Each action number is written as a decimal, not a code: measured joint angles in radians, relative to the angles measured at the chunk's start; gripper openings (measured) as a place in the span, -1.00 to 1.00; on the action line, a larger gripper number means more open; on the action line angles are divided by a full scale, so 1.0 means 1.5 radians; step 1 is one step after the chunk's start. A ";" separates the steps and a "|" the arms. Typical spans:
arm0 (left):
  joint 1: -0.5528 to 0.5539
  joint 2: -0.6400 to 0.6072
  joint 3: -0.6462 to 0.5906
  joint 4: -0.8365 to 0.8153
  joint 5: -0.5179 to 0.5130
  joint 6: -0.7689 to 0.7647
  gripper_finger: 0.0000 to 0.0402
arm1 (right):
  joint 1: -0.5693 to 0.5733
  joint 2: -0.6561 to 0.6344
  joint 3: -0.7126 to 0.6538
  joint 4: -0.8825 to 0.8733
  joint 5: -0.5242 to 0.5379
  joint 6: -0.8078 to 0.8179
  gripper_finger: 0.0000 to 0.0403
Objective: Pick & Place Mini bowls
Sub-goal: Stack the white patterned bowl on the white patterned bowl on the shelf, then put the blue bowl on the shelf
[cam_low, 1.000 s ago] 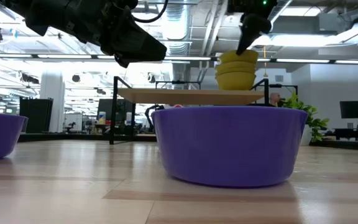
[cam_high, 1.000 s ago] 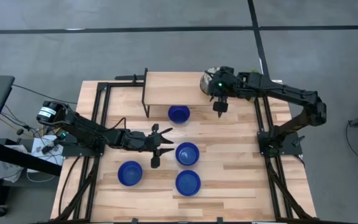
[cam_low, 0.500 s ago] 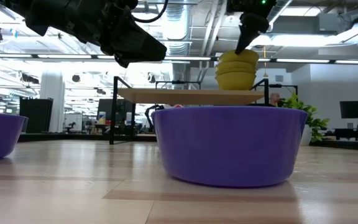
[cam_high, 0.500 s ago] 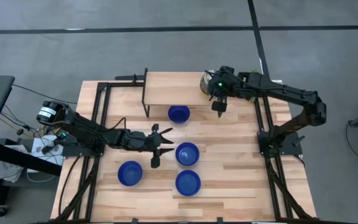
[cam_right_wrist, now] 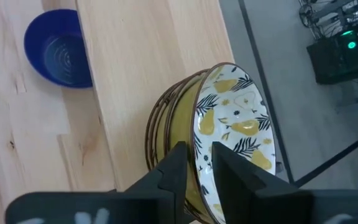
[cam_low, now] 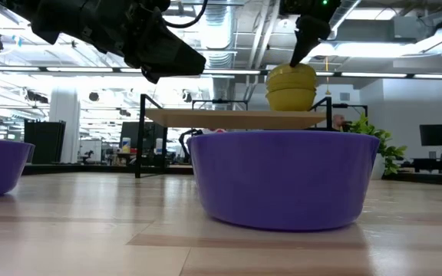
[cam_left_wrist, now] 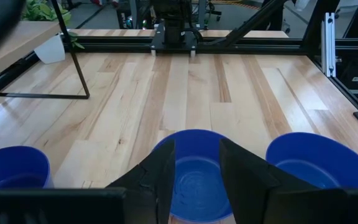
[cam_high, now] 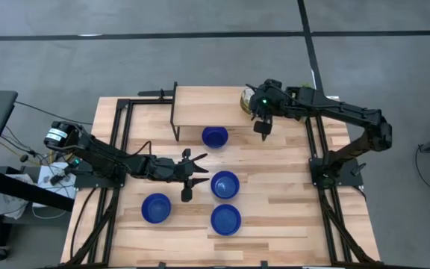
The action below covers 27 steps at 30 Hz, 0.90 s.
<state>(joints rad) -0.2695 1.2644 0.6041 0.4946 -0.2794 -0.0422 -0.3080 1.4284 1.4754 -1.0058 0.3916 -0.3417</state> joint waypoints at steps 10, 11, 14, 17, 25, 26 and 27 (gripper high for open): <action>0.000 0.000 0.000 0.000 0.000 0.000 -0.40 | 0.000 -0.001 0.000 0.004 0.000 0.024 -0.50; 0.000 0.000 0.000 0.000 0.000 0.000 -0.40 | 0.000 -0.001 0.000 0.003 -0.001 0.024 -0.47; 0.000 0.000 0.000 0.000 0.000 0.000 -0.40 | 0.000 -0.002 0.000 0.003 -0.005 0.024 -0.38; 0.000 0.000 0.000 0.000 0.000 0.000 -0.40 | 0.000 -0.003 0.000 0.003 -0.005 0.018 -0.29; 0.000 0.000 0.000 -0.014 0.000 0.000 -0.40 | 0.022 -0.015 0.001 0.003 0.001 -0.016 -0.18; 0.000 0.000 0.000 -0.017 0.000 0.000 -0.40 | 0.025 -0.019 0.001 0.003 0.001 -0.019 -0.18; 0.000 0.000 0.000 -0.020 0.000 0.000 -0.40 | 0.030 -0.026 0.001 0.005 0.000 -0.021 -0.19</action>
<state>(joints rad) -0.2691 1.2644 0.6044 0.4641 -0.2794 -0.0422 -0.2634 1.3900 1.4761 -0.9977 0.3917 -0.3737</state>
